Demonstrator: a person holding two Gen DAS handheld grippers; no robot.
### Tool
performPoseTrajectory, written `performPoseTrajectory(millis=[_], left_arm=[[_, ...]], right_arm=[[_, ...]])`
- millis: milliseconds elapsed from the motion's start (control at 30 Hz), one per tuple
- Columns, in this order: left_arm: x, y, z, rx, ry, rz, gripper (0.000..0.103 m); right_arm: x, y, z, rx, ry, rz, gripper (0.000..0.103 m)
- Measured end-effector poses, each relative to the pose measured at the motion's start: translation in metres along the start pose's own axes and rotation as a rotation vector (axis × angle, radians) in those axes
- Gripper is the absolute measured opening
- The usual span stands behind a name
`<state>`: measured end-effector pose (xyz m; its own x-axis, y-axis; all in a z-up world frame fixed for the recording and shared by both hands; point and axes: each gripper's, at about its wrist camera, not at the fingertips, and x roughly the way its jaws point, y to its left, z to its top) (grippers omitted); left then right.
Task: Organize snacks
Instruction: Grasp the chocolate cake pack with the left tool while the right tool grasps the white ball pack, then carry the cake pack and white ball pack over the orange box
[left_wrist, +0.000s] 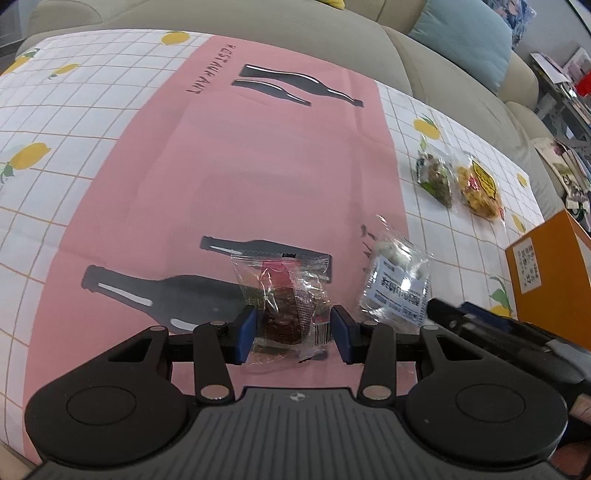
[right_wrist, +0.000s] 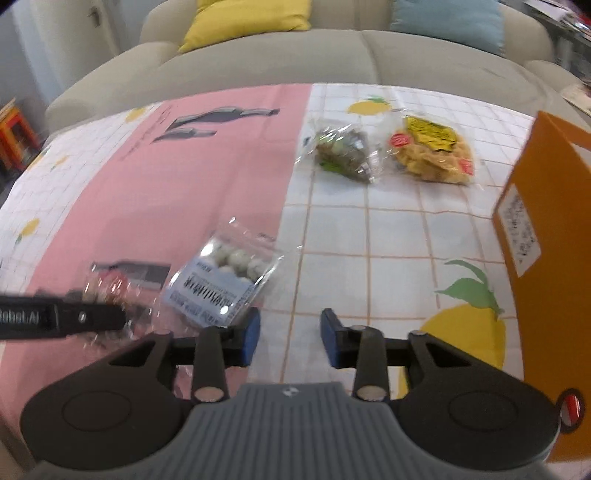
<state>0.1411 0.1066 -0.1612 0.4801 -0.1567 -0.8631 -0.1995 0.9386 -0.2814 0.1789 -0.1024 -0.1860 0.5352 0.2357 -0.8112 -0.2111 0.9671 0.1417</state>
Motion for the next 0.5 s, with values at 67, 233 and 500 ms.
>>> performPoseTrajectory(millis=[67,233,500], left_arm=[[0.0,0.001,0.0,0.005,-0.005,0.009,0.049],[0.0,0.007,0.0,-0.012,0.001,0.0,0.05],[0.001,0.019,-0.002,-0.041,-0.001,-0.006,0.056]], right_arm=[[-0.004,-0.003,0.004,0.073,-0.018,0.022,0.065],[0.009,0.014,0.011,0.146,0.023,0.082,0.084],[0.029,0.034,0.009,0.11,0.063,-0.016,0.095]])
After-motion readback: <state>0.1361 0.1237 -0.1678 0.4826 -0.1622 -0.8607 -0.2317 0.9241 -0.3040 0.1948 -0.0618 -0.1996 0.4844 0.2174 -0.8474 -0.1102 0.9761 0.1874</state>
